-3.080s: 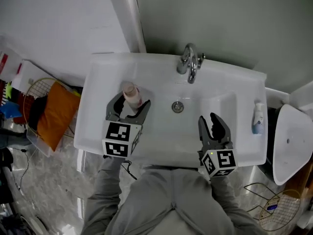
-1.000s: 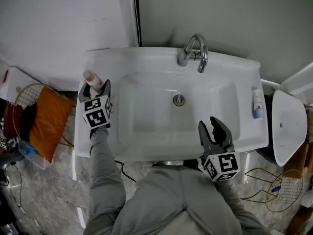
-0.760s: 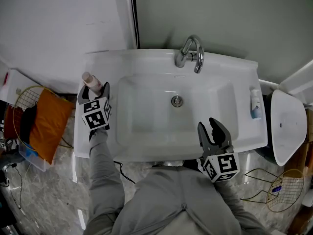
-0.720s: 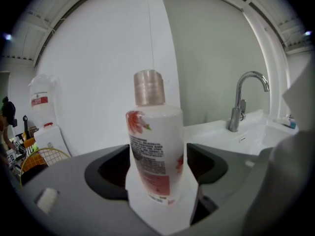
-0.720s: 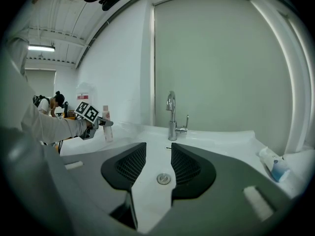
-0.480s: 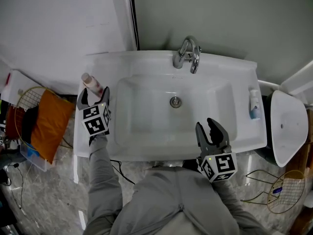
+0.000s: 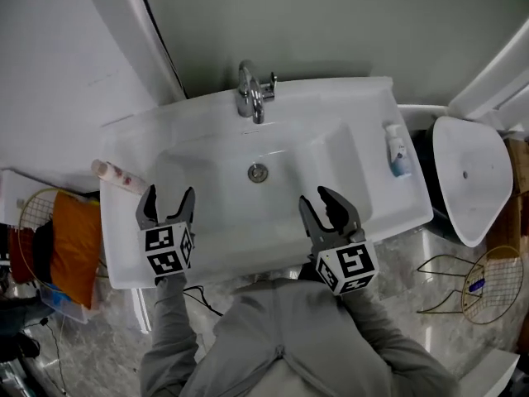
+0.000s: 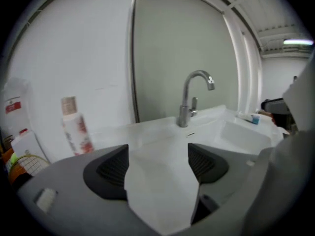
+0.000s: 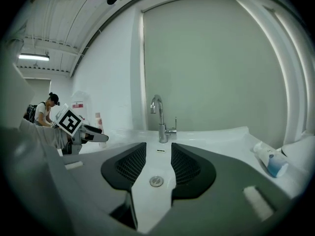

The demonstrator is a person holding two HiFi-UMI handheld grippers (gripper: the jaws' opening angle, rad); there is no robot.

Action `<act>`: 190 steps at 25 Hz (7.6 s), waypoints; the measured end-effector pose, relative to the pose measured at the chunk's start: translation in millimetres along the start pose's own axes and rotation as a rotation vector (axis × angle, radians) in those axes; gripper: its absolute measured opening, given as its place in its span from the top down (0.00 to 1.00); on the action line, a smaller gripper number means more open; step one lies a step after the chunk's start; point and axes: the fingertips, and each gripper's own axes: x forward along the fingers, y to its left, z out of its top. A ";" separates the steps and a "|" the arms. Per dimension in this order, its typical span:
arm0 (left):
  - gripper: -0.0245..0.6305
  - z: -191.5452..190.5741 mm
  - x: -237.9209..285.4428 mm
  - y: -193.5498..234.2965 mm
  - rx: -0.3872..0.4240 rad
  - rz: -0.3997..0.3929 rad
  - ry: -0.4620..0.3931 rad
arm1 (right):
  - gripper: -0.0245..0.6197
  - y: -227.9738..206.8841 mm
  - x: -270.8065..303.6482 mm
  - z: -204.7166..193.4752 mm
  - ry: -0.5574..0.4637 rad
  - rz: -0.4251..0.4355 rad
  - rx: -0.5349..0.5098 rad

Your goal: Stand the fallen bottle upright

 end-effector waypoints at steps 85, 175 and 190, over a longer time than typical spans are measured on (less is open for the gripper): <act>0.54 92.1 176.2 -627.9 -0.164 -0.746 0.528 | 0.74 -428.4 -200.4 -54.8 -0.032 -0.508 0.270; 0.57 -75.5 -71.7 191.0 -0.347 0.425 -0.157 | 0.74 156.2 87.2 -29.3 0.139 0.313 -0.126; 0.56 -85.1 -74.9 171.8 -0.297 0.414 -0.150 | 0.74 162.1 84.8 -29.7 0.131 0.326 -0.119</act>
